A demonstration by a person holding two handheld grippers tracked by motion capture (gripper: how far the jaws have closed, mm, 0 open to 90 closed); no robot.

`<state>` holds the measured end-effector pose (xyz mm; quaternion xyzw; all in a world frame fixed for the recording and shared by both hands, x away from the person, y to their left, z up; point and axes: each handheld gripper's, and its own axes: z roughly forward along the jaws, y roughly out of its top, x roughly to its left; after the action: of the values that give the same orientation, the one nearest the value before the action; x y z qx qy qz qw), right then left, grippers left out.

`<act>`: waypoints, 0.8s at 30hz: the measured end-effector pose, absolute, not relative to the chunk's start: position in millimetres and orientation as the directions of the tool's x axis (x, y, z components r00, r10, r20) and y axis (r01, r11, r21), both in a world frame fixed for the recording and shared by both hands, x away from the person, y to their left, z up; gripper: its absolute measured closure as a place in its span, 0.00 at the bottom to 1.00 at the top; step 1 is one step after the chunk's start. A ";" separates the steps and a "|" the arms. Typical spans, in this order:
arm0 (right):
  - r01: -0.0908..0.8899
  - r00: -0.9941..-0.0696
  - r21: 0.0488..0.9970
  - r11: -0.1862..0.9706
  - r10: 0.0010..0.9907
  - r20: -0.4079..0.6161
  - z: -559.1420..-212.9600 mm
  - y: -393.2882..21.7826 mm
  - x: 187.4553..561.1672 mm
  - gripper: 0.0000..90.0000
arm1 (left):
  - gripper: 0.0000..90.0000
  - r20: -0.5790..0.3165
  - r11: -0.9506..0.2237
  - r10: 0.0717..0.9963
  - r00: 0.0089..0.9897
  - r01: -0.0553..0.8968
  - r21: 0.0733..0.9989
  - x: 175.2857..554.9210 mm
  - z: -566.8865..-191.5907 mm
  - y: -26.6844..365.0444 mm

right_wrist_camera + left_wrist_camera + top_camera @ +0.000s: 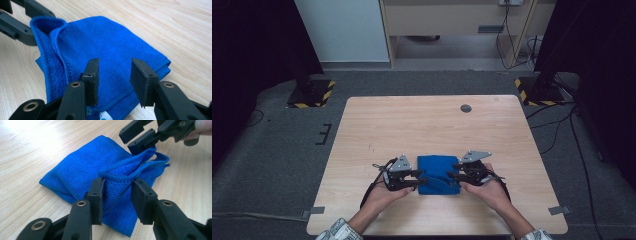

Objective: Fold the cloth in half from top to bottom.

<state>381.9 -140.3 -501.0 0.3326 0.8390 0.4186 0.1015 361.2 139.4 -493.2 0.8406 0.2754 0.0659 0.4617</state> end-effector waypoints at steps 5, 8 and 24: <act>0.462 -0.771 0.765 0.448 0.629 0.098 -502.1 -138.6 377.2 0.66 | 0.59 -0.153 -0.397 0.524 0.838 0.399 0.827 357.0 -487.1 142.1; 0.462 -0.777 0.760 0.457 0.622 0.098 -503.0 -137.5 375.0 0.65 | 0.56 -0.156 -0.361 0.525 0.837 0.384 0.850 354.2 -478.8 144.9; 0.442 -0.801 0.722 0.532 0.596 0.052 -511.5 -144.6 360.2 0.60 | 0.51 -0.007 -0.510 0.577 0.816 0.367 0.778 357.0 -504.0 131.9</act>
<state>360.2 -144.6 -511.5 0.2985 0.8694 0.3806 0.1007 357.0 131.9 -504.0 0.8595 0.2747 0.1277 0.4116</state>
